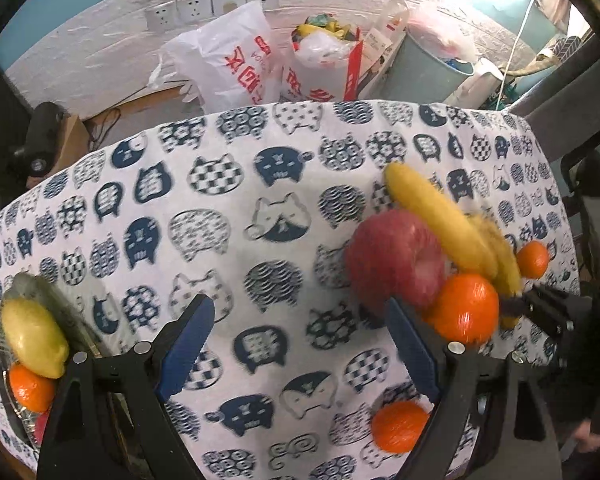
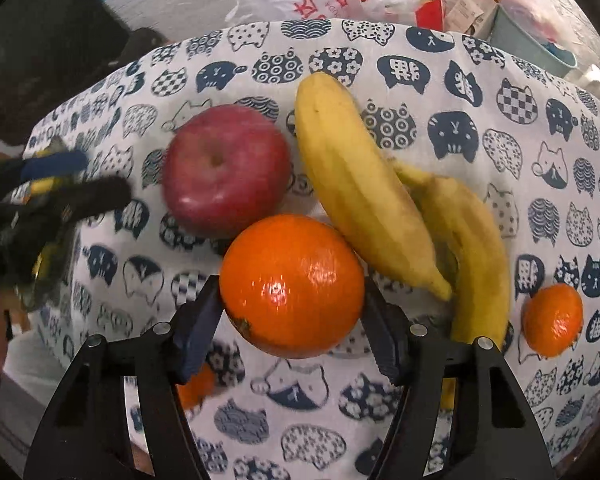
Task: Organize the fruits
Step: 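Grasp a red apple with the left gripper while the right gripper grasps an orange, then lift the red apple with the left gripper while the right gripper lifts the orange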
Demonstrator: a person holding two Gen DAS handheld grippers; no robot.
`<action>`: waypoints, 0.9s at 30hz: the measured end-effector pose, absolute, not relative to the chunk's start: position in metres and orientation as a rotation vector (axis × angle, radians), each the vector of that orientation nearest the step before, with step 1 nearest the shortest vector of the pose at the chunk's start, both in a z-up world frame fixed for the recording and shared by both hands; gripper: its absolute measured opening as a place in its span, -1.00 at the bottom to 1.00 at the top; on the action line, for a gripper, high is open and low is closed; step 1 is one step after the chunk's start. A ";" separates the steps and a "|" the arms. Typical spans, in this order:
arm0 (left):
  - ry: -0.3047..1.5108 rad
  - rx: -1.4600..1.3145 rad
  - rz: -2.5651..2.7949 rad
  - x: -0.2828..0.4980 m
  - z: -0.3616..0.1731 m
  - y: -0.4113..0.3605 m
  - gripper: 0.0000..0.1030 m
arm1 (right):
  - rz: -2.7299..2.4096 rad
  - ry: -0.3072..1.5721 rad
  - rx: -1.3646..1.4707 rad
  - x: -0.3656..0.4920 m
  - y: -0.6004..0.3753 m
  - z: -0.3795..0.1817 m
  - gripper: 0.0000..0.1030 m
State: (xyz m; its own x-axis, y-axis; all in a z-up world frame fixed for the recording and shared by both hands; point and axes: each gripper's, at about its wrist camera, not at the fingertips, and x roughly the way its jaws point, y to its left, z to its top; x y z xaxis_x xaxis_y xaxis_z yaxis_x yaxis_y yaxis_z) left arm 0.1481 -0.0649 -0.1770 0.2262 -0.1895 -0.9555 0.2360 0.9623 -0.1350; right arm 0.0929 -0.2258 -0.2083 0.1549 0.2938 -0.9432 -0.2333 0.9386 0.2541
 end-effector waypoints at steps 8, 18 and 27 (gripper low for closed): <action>1.332 0.037 -0.344 0.157 -0.182 -0.106 0.72 | 0.371 1.276 -0.013 0.065 -0.261 -0.177 0.31; 1.342 0.179 -0.335 0.161 -0.201 -0.143 0.72 | 0.257 1.234 0.041 0.068 -0.309 -0.166 0.31; 1.326 0.199 -0.348 0.163 -0.216 -0.142 0.66 | 0.218 1.239 0.096 0.080 -0.323 -0.168 0.31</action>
